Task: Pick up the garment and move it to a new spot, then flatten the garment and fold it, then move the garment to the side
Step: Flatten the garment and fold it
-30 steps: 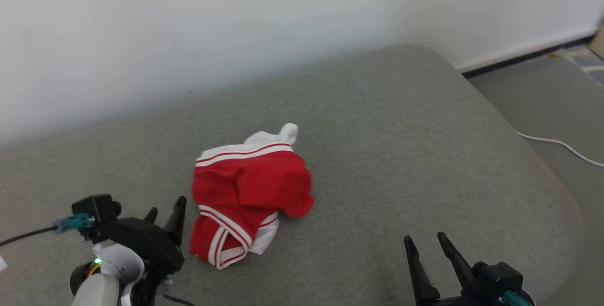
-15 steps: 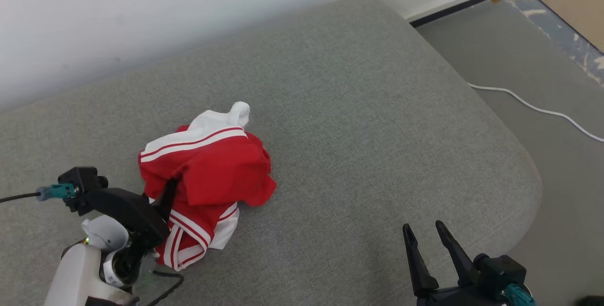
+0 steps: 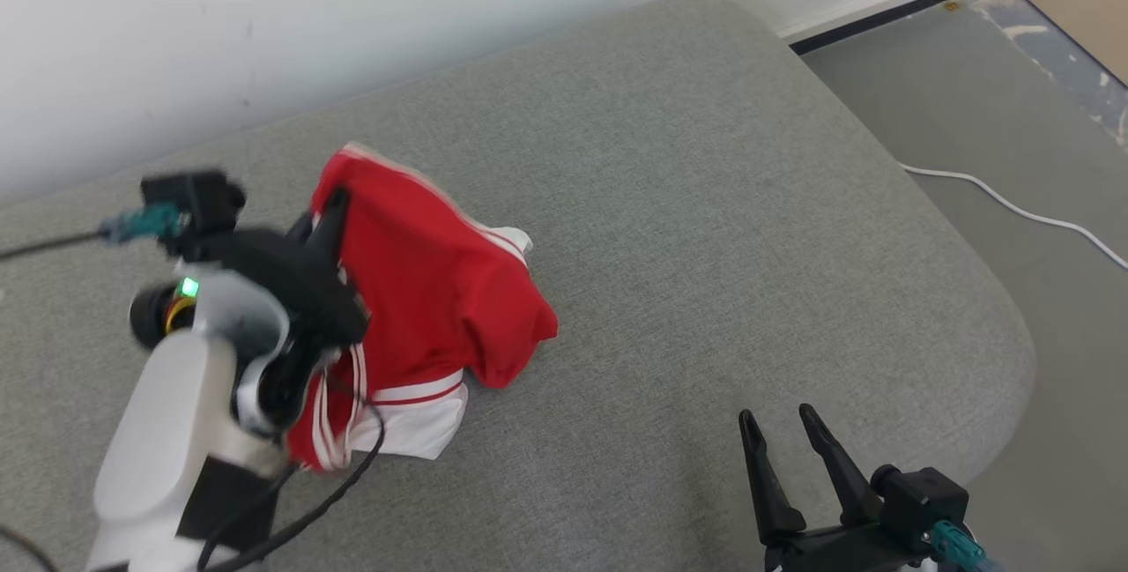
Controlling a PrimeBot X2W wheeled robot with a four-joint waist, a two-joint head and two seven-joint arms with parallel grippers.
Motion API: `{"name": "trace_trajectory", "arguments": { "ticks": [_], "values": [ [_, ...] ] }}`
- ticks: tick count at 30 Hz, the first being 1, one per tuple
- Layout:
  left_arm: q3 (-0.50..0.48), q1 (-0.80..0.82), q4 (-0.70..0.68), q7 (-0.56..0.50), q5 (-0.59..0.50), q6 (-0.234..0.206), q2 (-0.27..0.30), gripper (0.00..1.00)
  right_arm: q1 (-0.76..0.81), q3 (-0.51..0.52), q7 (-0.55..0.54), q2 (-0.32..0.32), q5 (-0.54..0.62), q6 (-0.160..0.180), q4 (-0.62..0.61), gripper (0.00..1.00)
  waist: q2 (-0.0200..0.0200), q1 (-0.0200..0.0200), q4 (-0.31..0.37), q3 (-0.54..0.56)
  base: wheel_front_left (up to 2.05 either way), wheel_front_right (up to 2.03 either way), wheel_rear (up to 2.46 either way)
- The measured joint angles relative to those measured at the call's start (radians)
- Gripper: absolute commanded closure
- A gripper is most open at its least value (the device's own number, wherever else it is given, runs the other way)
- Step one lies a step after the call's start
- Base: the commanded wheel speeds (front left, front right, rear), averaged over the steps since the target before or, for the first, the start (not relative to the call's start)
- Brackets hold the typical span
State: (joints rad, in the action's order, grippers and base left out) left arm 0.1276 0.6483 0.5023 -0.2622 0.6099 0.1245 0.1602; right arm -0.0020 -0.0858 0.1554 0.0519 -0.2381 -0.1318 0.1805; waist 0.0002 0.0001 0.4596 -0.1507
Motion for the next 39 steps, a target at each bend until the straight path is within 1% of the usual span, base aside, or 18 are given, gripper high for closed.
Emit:
{"name": "trace_trajectory", "arguments": {
  "ticks": [6,9,12,14,16,20,22,25,28,31,33,34,36,39],
  "values": [
    [0.202,0.192,-0.087,0.041,-0.003,0.0,-0.027,1.0,-0.009,-0.02,0.005,0.0,-0.01,0.0,0.021,0.0,0.0,-0.0002,-0.011,0.02,0.0,0.0,0.0],
    [0.293,0.298,-0.12,0.072,0.007,0.001,-0.029,1.0,-0.009,-0.03,0.01,0.0,-0.017,0.0,0.033,0.0,-0.0001,-0.0001,0.0,0.024,0.0,0.0,0.0],
    [0.361,0.393,-0.135,0.113,0.021,0.005,-0.037,1.0,-0.011,-0.037,0.013,-0.001,-0.024,0.0,0.046,0.0,-0.0001,-0.0001,0.014,0.029,0.0,0.0,0.0],
    [0.392,0.45,-0.142,0.152,0.042,0.005,-0.048,1.0,-0.011,-0.037,0.018,0.0,-0.024,0.0,0.052,0.0,0.0,-0.0001,0.022,0.034,0.0,0.0,0.0],
    [0.4,0.491,-0.142,0.208,0.061,0.005,-0.059,1.0,-0.01,-0.037,0.021,0.0,-0.024,0.0,0.058,0.0,0.0,-0.0001,0.027,0.042,0.0,0.0,0.0],
    [0.384,0.545,-0.14,0.336,0.092,0.005,-0.079,1.0,-0.006,-0.029,0.021,0.0,-0.023,0.0,0.06,0.0,-0.0001,-0.0002,0.02,0.054,0.0,0.0,0.0],
    [0.373,0.549,-0.129,0.381,0.116,0.005,-0.087,1.0,-0.005,-0.026,0.021,0.0,-0.023,0.0,0.058,0.0,-0.0001,-0.0002,0.008,0.056,0.0,0.0,0.0],
    [0.387,0.478,-0.093,0.384,0.148,0.006,-0.091,1.0,-0.003,-0.018,0.022,-0.001,-0.023,0.0,0.056,0.0,-0.0001,-0.0002,-0.021,0.056,0.0,0.0,0.0],
    [0.416,0.331,-0.05,0.378,0.17,0.001,-0.085,1.0,0.005,-0.017,0.02,0.0,-0.023,0.0,0.051,0.0,-0.0001,-0.0001,-0.059,0.055,0.0,0.0,0.0],
    [0.427,0.172,-0.033,0.378,0.204,-0.001,-0.065,1.0,0.008,-0.016,0.014,0.0,-0.017,0.0,0.045,0.0,-0.0001,-0.0002,-0.101,0.055,0.0,0.0,0.0],
    [0.432,0.069,-0.037,0.378,0.216,-0.002,-0.04,1.0,0.008,-0.013,0.012,0.0,-0.015,0.0,0.037,0.0,0.0,-0.0001,-0.129,0.055,0.0,0.0,0.0],
    [0.43,0.018,-0.044,0.374,0.239,-0.004,-0.028,1.0,0.008,-0.01,0.011,-0.001,-0.012,0.0,0.035,0.0,-0.0001,-0.0001,-0.143,0.055,0.0,0.0,0.0],
    [0.432,-0.075,-0.068,0.354,0.258,-0.015,0.002,1.0,0.009,-0.007,0.004,-0.001,-0.006,0.0,0.03,0.0,-0.0001,-0.0002,-0.171,0.056,0.0,0.0,0.0],
    [0.437,-0.19,-0.114,0.314,0.28,-0.047,0.042,1.0,0.013,-0.002,-0.002,0.0,-0.005,0.0,0.024,0.0,-0.0001,-0.0002,-0.211,0.058,0.0,0.0,0.0]
  ]
}}
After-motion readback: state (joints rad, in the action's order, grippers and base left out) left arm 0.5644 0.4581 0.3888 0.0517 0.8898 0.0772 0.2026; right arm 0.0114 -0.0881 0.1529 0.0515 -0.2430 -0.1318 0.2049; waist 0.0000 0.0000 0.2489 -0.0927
